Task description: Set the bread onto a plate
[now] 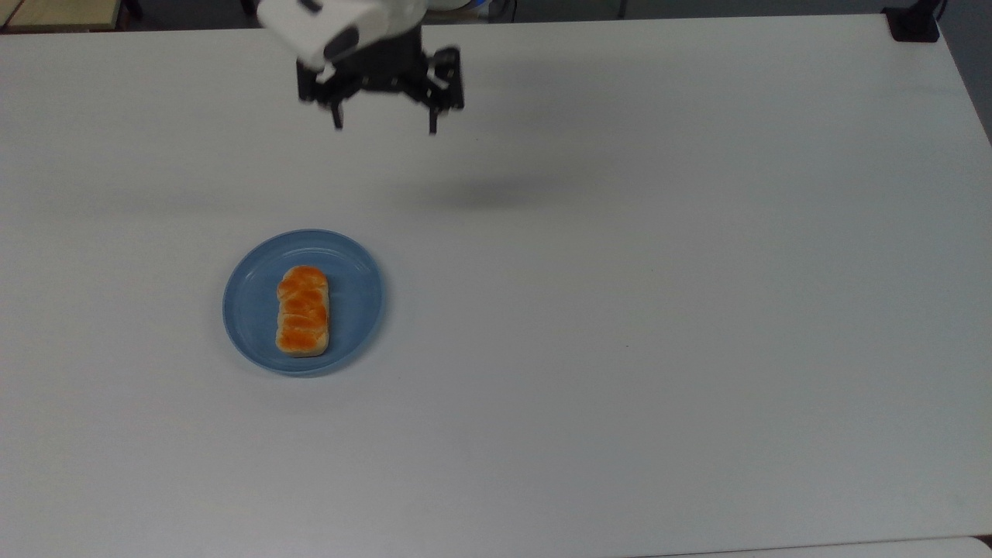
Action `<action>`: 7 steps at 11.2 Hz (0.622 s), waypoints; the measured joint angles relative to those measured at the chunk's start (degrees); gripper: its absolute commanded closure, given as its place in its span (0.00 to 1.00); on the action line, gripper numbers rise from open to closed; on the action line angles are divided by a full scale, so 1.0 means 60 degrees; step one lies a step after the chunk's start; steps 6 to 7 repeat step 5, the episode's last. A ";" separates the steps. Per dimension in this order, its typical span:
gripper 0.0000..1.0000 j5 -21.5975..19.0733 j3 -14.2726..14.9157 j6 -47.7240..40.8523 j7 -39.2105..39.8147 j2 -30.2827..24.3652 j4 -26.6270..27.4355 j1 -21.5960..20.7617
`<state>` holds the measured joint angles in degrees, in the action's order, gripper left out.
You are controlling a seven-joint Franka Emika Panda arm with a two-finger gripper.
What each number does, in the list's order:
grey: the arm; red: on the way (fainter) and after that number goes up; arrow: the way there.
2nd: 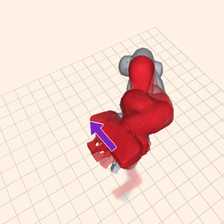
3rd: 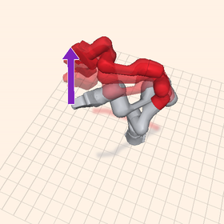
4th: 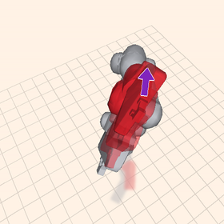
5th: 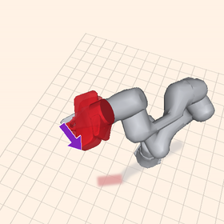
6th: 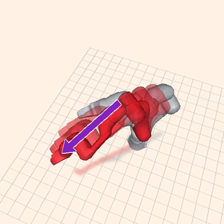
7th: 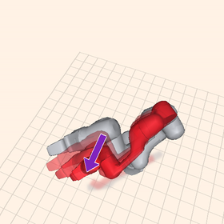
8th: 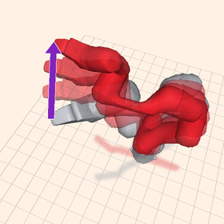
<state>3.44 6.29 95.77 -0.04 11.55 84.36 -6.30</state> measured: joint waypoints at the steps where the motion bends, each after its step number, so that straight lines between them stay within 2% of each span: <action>1: 0.00 0.0000 -0.0002 -0.0435 -0.0612 -0.0585 0.0112 -0.0222; 3: 0.00 0.0000 -0.0001 -0.0514 -0.0830 -0.1011 0.0409 -0.0292; 7: 0.00 0.0000 0.0003 -0.0514 -0.0838 -0.1045 0.0578 -0.0290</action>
